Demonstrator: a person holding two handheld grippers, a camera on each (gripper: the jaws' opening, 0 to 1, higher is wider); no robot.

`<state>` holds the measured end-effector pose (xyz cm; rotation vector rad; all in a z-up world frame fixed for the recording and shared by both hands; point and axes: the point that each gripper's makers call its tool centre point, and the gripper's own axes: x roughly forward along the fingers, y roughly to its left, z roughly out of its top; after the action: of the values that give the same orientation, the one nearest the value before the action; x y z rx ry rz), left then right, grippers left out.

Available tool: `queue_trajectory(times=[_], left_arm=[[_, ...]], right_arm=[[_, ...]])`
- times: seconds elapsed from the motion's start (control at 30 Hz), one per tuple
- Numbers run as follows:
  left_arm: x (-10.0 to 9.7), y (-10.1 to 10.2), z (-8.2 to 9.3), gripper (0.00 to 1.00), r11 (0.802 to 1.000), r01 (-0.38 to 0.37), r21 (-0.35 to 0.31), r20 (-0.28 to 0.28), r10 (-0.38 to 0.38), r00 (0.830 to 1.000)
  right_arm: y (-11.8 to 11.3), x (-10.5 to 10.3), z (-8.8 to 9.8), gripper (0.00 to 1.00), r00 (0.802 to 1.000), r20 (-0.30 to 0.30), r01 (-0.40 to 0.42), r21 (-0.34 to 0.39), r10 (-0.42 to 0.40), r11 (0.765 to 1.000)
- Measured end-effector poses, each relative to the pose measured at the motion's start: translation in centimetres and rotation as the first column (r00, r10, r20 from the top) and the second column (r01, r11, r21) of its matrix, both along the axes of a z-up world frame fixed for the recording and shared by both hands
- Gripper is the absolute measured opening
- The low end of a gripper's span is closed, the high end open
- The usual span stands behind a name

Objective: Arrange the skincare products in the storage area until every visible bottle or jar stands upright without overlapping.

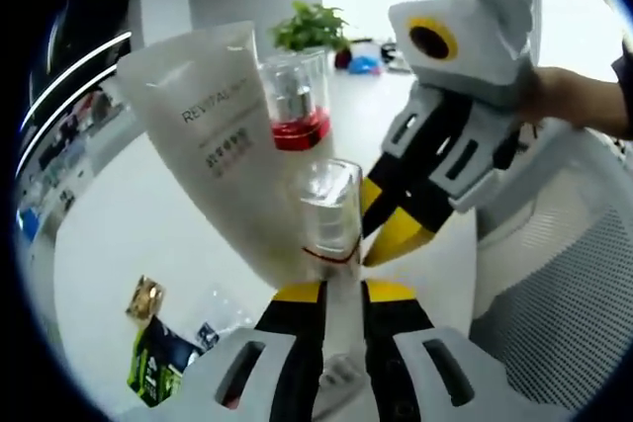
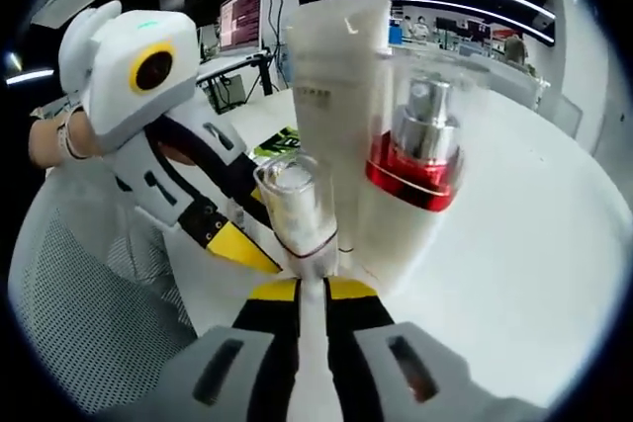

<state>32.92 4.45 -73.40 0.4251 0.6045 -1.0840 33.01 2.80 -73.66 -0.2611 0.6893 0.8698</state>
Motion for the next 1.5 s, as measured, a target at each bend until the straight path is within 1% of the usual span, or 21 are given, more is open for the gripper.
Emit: queue_trajectory(times=[0.33, 0.57, 0.87, 1.17, 1.5], left_arm=[[0.4, 0.2, 0.0, 0.10, 1.000, -0.017, -0.005, -0.003, 0.017, 1.000], [0.5, 0.2, 0.0, 0.09, 1.000, -0.026, -0.011, -0.008, 0.025, 1.000], [0.3, 0.1, 0.1, 0.08, 1.000, -0.023, -0.015, -0.007, 0.022, 1.000], [0.4, 0.4, 0.8, 0.08, 0.999, -0.033, -0.019, 0.009, 0.033, 0.999], [0.8, 0.8, 1.3, 0.07, 0.997, -0.073, -0.029, 0.020, 0.073, 0.997]], right_arm=[[0.0, 0.5, -0.2, 0.08, 1.000, -0.007, 0.009, 0.001, -0.009, 1.000], [0.0, 0.5, -0.3, 0.08, 1.000, -0.016, 0.017, 0.006, -0.017, 1.000], [-0.2, 0.3, -0.3, 0.09, 1.000, -0.012, 0.018, -0.002, -0.018, 1.000], [-0.4, -0.1, 0.5, 0.09, 1.000, 0.005, 0.027, 0.000, -0.027, 1.000], [-0.4, 0.4, 1.6, 0.09, 0.997, 0.030, 0.063, 0.026, -0.064, 0.998]])
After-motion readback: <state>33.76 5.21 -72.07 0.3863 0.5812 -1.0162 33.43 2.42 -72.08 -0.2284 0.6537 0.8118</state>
